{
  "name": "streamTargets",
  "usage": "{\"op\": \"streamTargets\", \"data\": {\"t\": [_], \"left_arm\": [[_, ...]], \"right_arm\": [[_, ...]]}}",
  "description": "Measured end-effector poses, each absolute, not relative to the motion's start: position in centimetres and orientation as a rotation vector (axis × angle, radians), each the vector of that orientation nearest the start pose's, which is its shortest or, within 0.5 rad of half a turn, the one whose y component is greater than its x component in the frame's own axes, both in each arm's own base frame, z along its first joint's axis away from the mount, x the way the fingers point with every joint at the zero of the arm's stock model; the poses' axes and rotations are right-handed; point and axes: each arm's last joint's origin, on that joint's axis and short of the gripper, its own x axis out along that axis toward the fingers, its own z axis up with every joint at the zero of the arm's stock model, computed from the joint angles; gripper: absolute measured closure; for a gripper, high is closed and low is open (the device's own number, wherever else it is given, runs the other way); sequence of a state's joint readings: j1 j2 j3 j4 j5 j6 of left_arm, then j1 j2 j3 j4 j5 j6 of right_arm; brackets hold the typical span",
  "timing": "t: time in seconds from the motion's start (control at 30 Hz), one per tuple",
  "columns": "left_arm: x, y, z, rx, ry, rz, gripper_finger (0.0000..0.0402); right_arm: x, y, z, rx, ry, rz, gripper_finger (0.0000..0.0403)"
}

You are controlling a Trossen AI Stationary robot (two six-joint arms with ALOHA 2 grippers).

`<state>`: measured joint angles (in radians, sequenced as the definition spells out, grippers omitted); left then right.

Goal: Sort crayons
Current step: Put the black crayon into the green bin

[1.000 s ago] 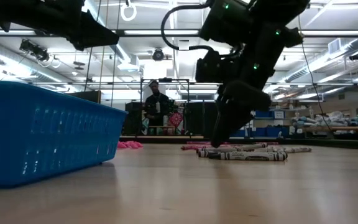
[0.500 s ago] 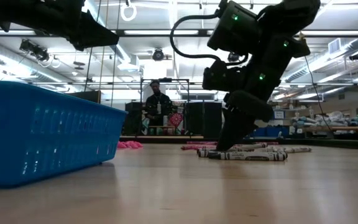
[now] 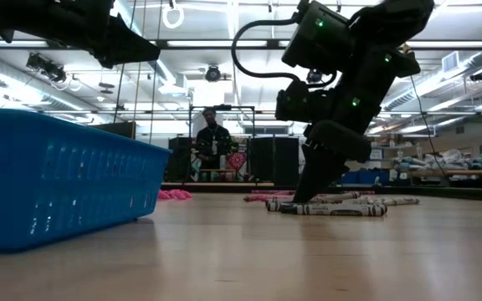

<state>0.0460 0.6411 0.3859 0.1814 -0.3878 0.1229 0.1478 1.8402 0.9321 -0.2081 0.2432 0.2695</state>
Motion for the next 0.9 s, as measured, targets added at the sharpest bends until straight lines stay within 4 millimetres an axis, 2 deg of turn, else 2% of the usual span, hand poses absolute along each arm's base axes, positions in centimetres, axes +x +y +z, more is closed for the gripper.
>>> {"op": "streamTargets", "data": {"t": [0.2,0.37,0.5,0.7,0.9], "left_arm": [[15.4,1.8,25.1,0.133,0.100,0.429,0.0237],[15.4,1.8,25.1,0.133,0.100,0.429,0.0237],[15.4,1.8,25.1,0.127,0.099,0.429,0.0237],[15.4,1.8,24.8,0.128,0.124,0.428,0.0237],[15.4,1.8,24.8,0.128,0.127,0.428,0.0237]], "right_arm": [[32.0,4.0,13.3,0.026,1.055,-0.237,0.0375],[31.7,4.1,15.7,0.065,0.981,-0.254,0.0374],[31.0,5.0,17.8,0.092,0.918,-0.229,0.0373],[28.7,7.0,21.0,0.159,0.882,-0.189,0.0373],[25.7,9.0,22.9,0.255,0.911,-0.179,0.0372]]}}
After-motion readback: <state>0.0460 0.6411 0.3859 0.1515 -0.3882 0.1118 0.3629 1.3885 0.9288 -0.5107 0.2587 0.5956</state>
